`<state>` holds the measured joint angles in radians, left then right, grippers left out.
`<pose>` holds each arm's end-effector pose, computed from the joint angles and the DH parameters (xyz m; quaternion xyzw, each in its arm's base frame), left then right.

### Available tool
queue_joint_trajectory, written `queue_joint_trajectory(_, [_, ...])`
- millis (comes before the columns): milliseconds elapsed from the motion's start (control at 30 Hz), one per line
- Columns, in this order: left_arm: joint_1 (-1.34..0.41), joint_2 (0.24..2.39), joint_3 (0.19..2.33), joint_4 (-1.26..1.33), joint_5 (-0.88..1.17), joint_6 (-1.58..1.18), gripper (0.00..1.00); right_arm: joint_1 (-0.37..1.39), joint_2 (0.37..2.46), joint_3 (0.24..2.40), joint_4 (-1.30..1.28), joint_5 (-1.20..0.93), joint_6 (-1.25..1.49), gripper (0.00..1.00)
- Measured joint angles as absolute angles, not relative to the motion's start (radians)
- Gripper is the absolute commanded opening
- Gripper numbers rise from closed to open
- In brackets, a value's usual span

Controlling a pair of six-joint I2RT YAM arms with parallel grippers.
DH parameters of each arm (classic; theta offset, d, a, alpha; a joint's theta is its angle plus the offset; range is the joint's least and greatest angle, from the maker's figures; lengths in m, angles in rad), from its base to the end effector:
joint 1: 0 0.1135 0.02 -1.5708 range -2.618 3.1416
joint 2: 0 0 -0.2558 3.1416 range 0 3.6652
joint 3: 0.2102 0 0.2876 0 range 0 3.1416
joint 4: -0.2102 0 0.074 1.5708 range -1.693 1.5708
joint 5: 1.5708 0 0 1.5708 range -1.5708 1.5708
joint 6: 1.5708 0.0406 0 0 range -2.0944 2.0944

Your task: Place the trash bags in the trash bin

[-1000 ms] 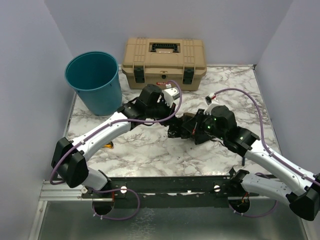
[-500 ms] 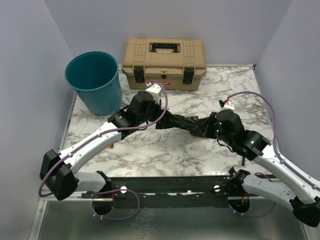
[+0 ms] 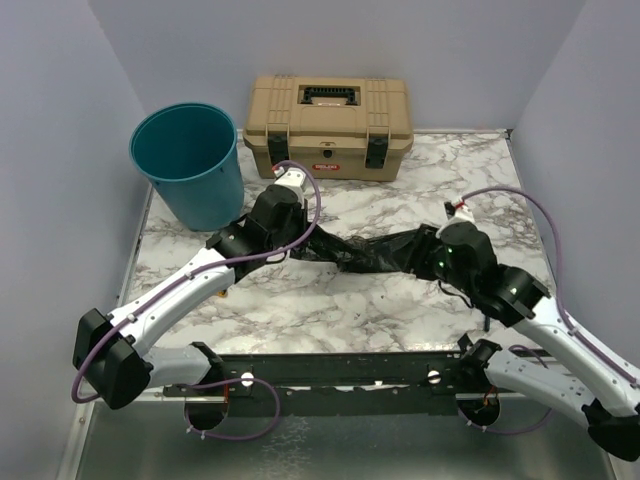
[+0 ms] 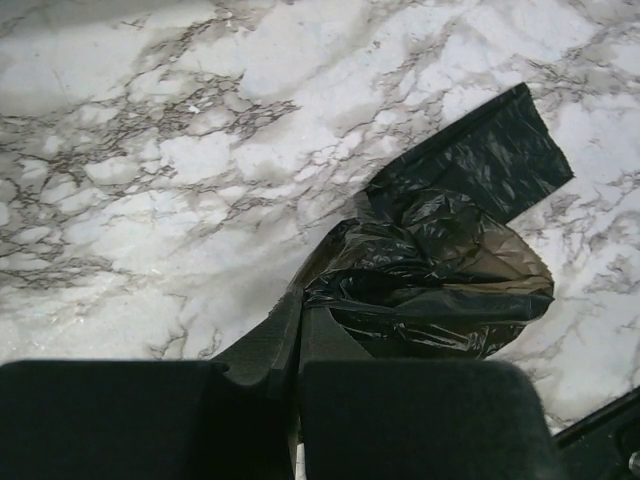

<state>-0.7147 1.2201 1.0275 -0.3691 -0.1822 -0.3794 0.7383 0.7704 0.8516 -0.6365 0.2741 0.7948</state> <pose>0.2436 -0.2016 0.2981 0.1021 0.8669 -0.1824 0.4526 0.1612 0.1319 0.3147 0.0909 0.8634 0.2481 0.4298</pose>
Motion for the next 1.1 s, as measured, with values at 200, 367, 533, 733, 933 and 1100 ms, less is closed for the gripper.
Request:
queue_joint_trajectory(200, [-0.715,1.242,1.059,-0.369,-0.141,-0.451,0.0,0.739,0.9,0.852,-0.481,0.056,0.854,0.67])
queue_joint_trajectory(367, [-0.715,1.276,1.073,-0.369,-0.138,-0.537,0.0,0.758,0.937,0.785,-0.351,-0.034,0.946,0.68])
queue_joint_trajectory(533, [-0.715,1.299,1.086,-0.37,-0.138,-0.62,0.0,0.784,0.987,0.743,-0.257,-0.045,1.01,0.68])
queue_joint_trajectory(733, [-0.715,1.299,1.089,-0.363,-0.126,-0.701,0.0,0.786,1.057,0.688,-0.115,-0.044,1.087,0.61])
queue_joint_trajectory(933, [-0.715,1.298,1.089,-0.344,-0.088,-0.73,0.0,0.786,1.09,0.687,-0.004,0.011,1.135,0.53])
queue_joint_trajectory(1100, [-0.715,1.287,1.088,-0.327,-0.053,-0.733,0.0,0.786,1.164,0.754,-0.003,0.031,1.137,0.48])
